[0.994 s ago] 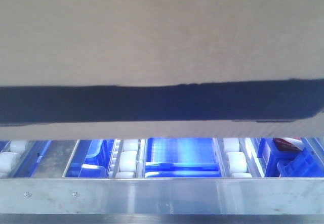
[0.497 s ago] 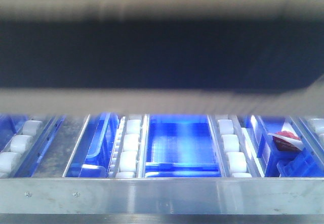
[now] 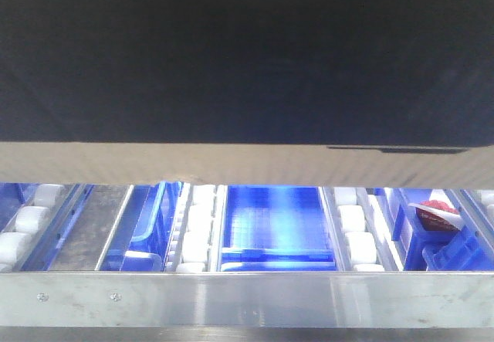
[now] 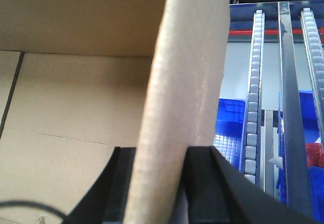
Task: Grab box from left shelf to table start
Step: 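Hold the box raised with both grippers clear of the shelf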
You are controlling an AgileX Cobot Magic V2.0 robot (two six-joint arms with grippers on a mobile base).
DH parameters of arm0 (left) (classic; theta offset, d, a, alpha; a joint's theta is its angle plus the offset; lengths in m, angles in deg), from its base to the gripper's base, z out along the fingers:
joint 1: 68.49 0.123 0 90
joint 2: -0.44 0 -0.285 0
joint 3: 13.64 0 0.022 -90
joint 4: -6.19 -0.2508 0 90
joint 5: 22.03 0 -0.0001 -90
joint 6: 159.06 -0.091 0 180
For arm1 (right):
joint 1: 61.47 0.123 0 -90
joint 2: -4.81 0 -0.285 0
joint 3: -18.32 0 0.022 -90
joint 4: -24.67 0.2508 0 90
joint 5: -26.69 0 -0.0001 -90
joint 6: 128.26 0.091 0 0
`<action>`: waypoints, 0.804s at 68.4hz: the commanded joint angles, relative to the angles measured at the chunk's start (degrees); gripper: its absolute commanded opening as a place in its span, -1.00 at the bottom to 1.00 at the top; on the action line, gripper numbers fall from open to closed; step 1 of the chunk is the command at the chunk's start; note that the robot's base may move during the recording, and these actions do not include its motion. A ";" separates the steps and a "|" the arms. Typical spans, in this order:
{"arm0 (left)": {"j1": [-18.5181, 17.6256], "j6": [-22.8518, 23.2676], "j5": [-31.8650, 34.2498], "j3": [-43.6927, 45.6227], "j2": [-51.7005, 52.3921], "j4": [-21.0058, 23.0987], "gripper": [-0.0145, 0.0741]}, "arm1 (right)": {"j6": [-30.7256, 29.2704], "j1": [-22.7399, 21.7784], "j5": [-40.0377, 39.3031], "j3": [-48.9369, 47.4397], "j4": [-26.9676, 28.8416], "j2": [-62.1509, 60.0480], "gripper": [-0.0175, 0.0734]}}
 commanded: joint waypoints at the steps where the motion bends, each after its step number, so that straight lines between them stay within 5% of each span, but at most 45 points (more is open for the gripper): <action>1: -0.11 1.26 1.80 2.39 -0.01 -1.10 -0.87 | -0.85 -0.50 -8.54 -1.68 -4.72 1.00 -0.50; 55: -0.11 1.26 1.80 2.39 -0.01 -1.10 -0.87 | -0.85 -0.50 -8.54 -1.68 -4.72 1.00 -0.50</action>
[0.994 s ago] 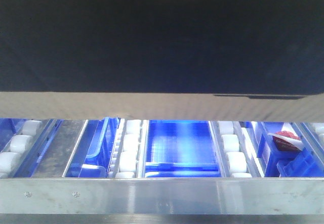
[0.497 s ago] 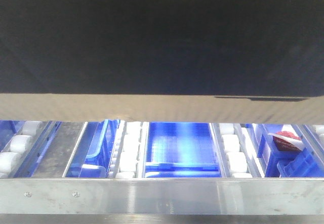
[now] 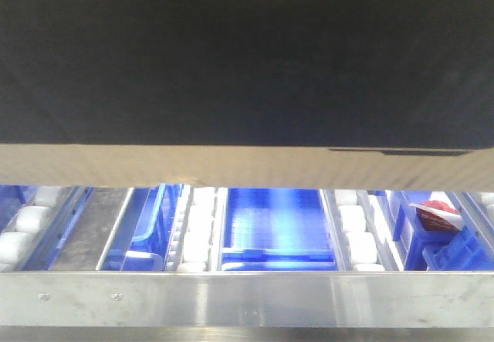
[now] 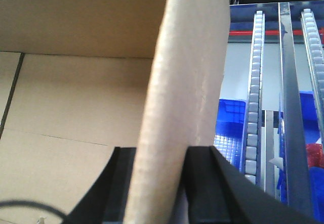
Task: Grab box from left shelf to table start
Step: 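Hold the box raised with both grippers clear of the shelf, then turn the base away from the shelf holding the box in both grippers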
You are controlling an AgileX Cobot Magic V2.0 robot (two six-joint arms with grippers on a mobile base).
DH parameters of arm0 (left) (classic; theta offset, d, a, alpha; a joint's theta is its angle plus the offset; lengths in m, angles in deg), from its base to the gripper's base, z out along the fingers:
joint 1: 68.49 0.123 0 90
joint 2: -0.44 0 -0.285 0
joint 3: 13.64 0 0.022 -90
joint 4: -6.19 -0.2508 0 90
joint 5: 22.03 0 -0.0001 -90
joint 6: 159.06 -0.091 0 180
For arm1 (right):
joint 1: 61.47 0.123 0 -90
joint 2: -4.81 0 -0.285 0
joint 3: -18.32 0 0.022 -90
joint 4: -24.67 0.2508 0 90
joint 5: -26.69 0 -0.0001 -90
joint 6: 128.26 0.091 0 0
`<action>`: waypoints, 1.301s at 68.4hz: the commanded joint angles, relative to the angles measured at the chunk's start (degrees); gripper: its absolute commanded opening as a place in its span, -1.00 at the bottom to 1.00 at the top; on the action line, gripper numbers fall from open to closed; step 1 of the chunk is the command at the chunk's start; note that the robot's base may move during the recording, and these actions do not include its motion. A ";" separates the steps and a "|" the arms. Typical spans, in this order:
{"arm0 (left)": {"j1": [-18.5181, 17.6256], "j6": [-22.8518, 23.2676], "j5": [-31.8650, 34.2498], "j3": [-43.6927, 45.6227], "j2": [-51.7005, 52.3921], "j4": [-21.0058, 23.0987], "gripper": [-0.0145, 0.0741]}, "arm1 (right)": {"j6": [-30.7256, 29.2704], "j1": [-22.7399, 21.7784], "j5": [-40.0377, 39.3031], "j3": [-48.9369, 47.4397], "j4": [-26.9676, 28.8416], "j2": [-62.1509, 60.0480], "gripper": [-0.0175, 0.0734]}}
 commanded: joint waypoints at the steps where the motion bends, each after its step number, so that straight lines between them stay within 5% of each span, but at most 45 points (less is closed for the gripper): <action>1: -0.11 1.26 1.80 2.39 -0.01 -1.21 -0.87 | -0.85 -0.50 -8.54 -1.68 -4.64 1.00 -0.50; 89: -0.11 1.26 1.80 2.39 -0.01 -1.21 -0.87 | -0.85 -0.50 -8.54 -1.68 -4.64 1.00 -0.50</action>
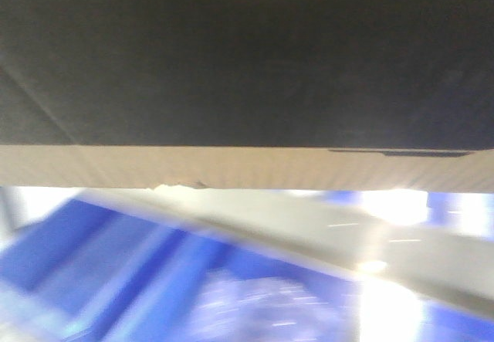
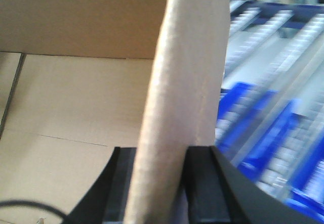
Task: Grab box from left shelf to table start
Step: 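Turn the base away from the shelf holding the box in both grippers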
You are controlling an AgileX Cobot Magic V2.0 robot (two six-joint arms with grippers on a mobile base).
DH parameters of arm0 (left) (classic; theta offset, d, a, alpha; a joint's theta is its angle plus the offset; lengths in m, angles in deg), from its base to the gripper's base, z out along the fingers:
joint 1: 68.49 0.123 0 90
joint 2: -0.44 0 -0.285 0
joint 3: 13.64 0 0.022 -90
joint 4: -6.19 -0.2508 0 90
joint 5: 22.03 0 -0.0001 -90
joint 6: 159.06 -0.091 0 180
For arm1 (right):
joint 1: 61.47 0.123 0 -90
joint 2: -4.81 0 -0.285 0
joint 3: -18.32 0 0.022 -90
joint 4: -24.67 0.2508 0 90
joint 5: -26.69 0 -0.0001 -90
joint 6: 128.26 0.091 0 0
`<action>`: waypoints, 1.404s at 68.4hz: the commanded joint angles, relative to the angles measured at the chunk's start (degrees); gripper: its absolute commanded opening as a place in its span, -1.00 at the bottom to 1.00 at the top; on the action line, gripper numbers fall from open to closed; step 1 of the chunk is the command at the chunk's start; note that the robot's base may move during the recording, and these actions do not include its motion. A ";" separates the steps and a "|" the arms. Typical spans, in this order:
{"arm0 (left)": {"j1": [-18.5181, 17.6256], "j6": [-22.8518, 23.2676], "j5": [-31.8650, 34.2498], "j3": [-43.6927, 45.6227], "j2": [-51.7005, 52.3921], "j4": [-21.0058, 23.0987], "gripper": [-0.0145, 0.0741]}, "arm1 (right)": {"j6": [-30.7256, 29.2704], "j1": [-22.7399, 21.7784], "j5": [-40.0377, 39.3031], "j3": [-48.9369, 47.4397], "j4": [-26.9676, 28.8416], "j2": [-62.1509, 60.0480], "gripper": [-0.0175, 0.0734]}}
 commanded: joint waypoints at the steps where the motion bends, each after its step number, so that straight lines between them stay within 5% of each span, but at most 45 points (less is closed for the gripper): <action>1: -0.11 1.26 1.80 2.39 -0.01 -1.21 -0.87 | -0.81 -0.50 -8.54 -1.68 -4.64 1.00 -0.50; 96: -0.11 1.26 1.80 2.39 -0.01 -1.11 -0.87 | -0.81 -0.50 -8.54 -1.68 -4.64 1.00 -0.50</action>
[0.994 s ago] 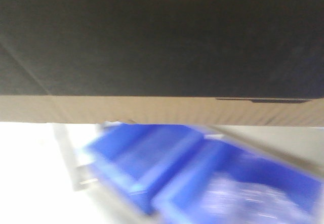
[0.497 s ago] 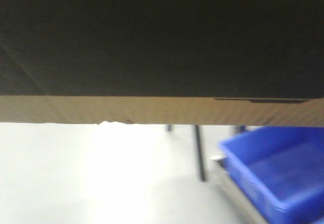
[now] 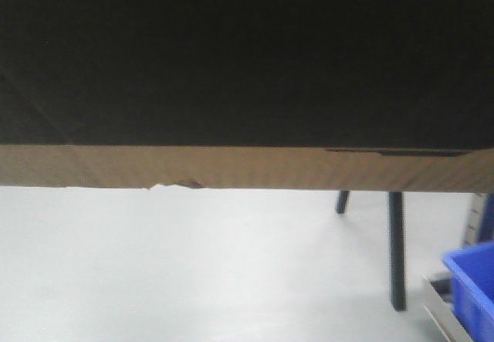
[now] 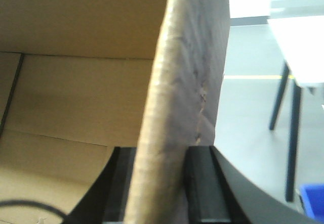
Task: Grab box from left shelf to table start
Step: 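Turn the base away from the shelf holding the box in both grippers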
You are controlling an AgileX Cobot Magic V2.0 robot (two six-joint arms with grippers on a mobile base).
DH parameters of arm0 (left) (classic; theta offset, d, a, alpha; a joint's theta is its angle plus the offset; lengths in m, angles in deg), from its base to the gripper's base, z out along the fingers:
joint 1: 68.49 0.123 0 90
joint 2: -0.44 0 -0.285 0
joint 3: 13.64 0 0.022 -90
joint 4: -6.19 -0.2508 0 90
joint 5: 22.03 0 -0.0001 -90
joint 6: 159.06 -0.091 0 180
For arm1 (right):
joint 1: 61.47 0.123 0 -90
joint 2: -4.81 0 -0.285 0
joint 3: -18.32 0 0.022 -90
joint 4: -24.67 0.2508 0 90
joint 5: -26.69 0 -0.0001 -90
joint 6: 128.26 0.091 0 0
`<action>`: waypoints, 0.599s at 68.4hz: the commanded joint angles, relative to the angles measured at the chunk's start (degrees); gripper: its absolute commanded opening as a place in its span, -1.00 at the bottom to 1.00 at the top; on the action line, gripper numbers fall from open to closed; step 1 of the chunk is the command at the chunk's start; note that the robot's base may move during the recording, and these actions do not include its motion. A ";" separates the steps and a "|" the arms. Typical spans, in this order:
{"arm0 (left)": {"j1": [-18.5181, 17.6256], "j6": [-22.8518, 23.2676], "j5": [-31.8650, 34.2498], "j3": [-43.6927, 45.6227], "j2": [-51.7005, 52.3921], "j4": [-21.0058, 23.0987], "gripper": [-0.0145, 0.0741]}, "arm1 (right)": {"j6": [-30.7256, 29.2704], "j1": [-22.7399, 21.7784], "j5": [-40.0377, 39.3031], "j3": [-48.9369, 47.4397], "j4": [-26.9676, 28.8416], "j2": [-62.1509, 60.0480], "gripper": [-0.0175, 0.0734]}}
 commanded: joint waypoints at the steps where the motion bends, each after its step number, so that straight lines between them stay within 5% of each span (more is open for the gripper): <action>1: -0.11 1.26 1.80 2.29 -0.28 -1.11 -0.87 | -0.81 -0.50 -8.54 -1.68 -4.75 1.00 -0.50; 41: -0.11 1.26 1.80 2.29 -0.28 -1.11 -0.87 | -0.81 -0.50 -8.54 -1.68 -4.75 1.00 -0.50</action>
